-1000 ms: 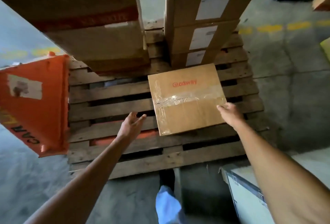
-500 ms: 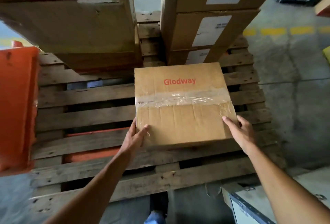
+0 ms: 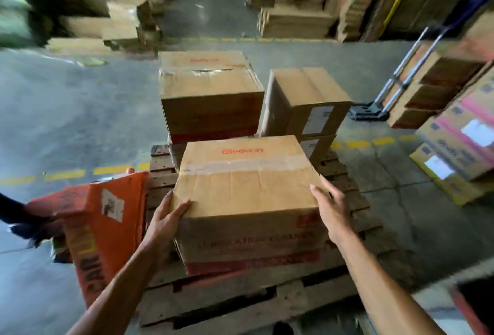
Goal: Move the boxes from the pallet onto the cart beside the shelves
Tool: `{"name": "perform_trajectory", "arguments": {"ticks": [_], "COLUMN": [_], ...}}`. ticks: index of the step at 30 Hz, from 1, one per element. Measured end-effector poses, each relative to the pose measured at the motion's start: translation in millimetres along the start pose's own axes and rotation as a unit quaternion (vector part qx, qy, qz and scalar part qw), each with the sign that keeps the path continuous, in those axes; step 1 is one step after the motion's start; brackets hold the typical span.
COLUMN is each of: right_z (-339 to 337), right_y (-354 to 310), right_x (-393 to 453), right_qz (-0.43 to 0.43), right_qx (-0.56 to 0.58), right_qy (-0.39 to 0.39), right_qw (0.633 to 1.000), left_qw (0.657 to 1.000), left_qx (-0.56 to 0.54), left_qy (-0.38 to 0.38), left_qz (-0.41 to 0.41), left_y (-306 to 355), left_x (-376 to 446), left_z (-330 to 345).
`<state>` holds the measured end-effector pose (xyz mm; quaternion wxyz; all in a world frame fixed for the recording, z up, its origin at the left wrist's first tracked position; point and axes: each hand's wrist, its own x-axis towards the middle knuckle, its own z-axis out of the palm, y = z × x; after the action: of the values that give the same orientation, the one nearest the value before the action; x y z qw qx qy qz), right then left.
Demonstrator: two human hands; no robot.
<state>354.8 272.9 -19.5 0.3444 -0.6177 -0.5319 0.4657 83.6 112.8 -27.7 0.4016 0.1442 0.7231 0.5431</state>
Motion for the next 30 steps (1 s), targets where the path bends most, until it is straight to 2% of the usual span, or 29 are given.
{"name": "perform_trajectory", "arguments": {"ticks": [4, 7, 14, 16, 20, 24, 30], "right_z": [-39.6, -87.7, -266.8, -322.7, -429.1, -533.2, -648.7], "right_y": [-82.6, -133.9, -212.9, -218.5, -217.3, -197.7, -151.4], "right_x": [-100.4, -158.1, -314.4, -362.1, -462.9, -561.3, -672.0], "right_qz": [-0.089, -0.154, -0.298, -0.321, -0.391, -0.432, -0.425], "right_qx": [0.049, 0.075, 0.135, 0.137, 0.134, 0.118, 0.083], "right_qy": [0.065, 0.117, 0.265, 0.301, 0.372, 0.431, 0.529], "right_qw": [0.993, 0.978, 0.907, 0.887, 0.831, 0.783, 0.730], "left_qw": [0.995, 0.984, 0.928, 0.904, 0.828, 0.770, 0.698], "left_qx": [0.002, -0.037, -0.105, -0.119, -0.173, -0.215, -0.236], "left_qy": [-0.038, -0.094, -0.261, -0.307, -0.411, -0.479, -0.557], "left_qz": [0.093, 0.146, 0.244, 0.273, 0.340, 0.364, 0.383], "left_y": [72.4, 126.3, 212.9, 227.3, 236.3, 228.1, 201.7], "left_x": [-67.9, -125.2, -273.3, -325.3, -432.2, -550.2, -701.0], "left_z": [-56.2, -64.2, 0.7, 22.3, 81.4, 147.1, 232.0]}}
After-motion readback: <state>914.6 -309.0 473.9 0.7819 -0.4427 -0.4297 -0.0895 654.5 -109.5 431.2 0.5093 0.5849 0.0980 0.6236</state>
